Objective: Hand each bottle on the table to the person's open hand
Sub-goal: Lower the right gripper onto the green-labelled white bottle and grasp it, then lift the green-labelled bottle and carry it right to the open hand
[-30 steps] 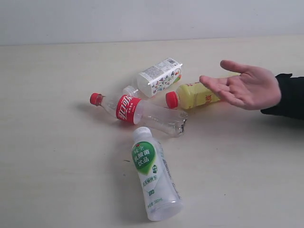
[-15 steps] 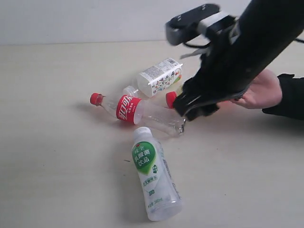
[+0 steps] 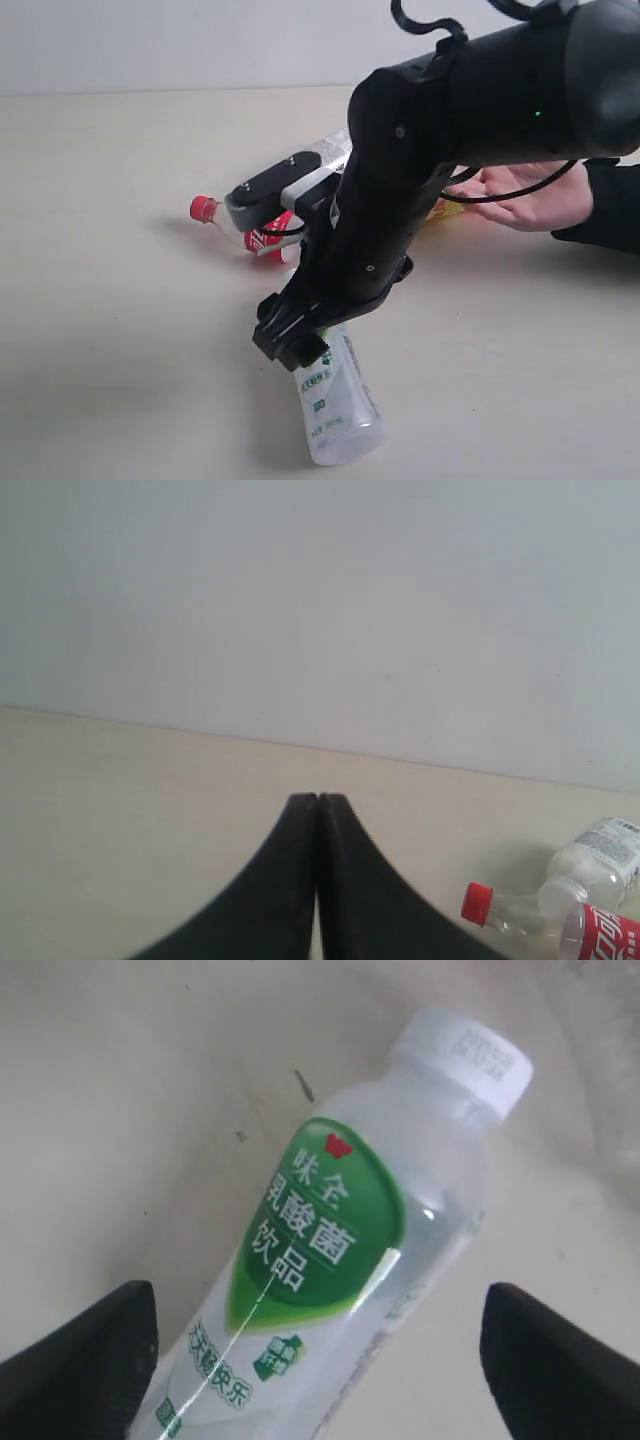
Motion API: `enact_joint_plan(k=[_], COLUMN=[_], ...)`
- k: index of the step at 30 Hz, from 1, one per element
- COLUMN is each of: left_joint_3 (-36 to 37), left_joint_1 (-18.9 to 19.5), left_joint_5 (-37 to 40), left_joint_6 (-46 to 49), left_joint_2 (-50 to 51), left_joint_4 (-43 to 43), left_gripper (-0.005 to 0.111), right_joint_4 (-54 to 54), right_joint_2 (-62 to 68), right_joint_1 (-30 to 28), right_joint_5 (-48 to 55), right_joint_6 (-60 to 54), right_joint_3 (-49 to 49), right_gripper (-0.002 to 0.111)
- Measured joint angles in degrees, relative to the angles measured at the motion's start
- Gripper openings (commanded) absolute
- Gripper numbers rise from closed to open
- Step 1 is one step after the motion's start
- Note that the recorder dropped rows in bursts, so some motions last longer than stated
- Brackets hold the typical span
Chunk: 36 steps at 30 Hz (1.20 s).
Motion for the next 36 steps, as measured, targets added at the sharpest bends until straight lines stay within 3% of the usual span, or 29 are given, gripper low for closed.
enact_joint_plan(k=[14,18,27,36], left_joint_3=[0.0,0.0,0.0,0.0], left_joint_1=[0.0,0.0,0.0,0.0], left_joint_5=[0.0,0.0,0.0,0.0], left_joint_6=[0.0,0.0,0.0,0.0], left_joint_2=[0.0,0.0,0.0,0.0], left_joint_4=[0.0,0.0,0.0,0.0], left_gripper=[0.003,0.003,0.003,0.003], right_joint_4=[1.82,1.82,2.16,3.92], right_joint_2=[8.56,9.6,10.34,8.88], right_joint_1=[-0.01,-0.01,-0.01,-0.01], right_joint_5=[-2.49,-2.48,-0.88,2.19], right_joint_6=[0.0,0.0,0.23,-0.55], right_joint_3=[0.0,0.0,-0.13,-0.32], right_gripper=[0.08,0.061,0.001,0.0])
